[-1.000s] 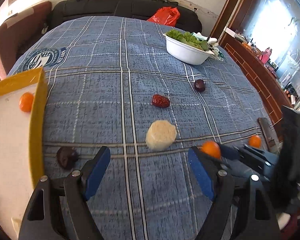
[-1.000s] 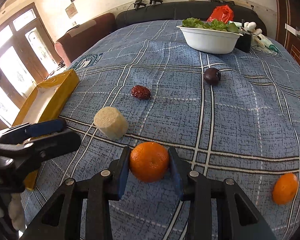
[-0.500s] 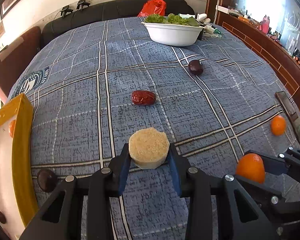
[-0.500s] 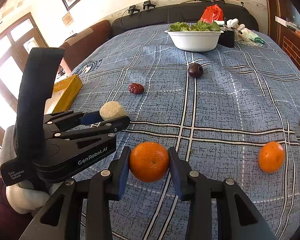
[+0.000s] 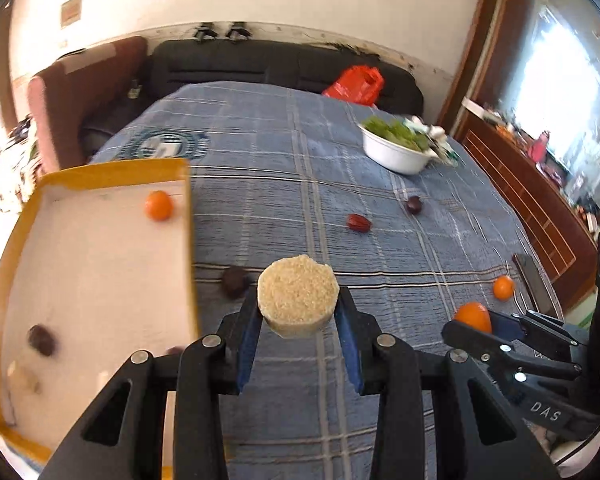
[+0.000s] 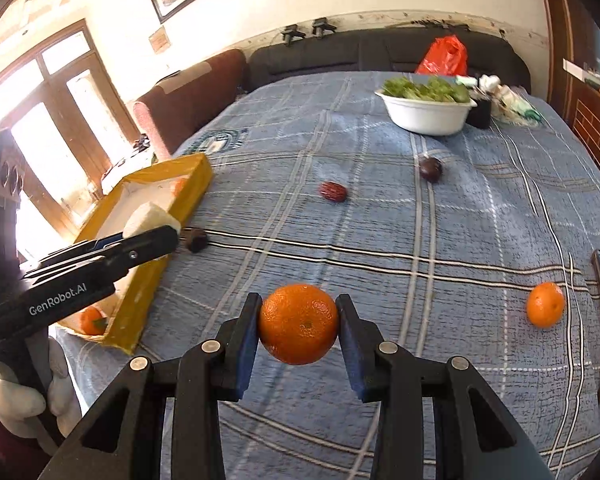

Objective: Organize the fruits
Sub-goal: 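Grasp a tangerine with the right tool while the left grasps a beige yam slice, then carry tangerine and yam slice over the yellow tray and open both tools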

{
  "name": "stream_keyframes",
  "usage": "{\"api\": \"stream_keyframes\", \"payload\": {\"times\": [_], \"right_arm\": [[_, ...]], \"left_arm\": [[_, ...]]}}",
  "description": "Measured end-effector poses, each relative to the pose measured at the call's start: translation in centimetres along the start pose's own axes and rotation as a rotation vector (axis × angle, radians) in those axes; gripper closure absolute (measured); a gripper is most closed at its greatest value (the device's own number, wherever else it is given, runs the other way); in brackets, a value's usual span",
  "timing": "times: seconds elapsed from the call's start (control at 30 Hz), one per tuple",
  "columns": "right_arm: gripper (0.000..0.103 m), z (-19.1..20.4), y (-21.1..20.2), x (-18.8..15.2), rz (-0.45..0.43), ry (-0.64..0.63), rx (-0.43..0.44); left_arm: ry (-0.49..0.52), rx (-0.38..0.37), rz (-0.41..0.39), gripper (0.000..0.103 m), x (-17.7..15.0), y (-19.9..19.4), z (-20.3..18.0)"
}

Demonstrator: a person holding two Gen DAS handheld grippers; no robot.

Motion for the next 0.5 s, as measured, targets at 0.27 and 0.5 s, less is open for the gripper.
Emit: {"api": "stream_keyframes", "payload": {"times": [0.27, 0.5], "right_arm": [[0.062, 7.4, 0.6, 0.4, 0.008, -0.092, 0.072], [0.061, 14.0, 3.8, 0.2, 0.067, -0.156, 0.161]], "left_arm": [[-0.166, 0.108, -0.048, 0.068, -2.3, -3.8, 8.8], [-0.262, 0.184, -0.065, 0.067, -3.7, -4.9, 14.4]]}}
Point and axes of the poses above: each gripper's, at about its wrist camera, not at the fingertips, and y roughly the way its jaws point, z to its left, x to its top, the point moved 4 cm from there along y, roughly the way its jaws point, and after that the axes turned 5 degrees about z, right-handed, at the moved point
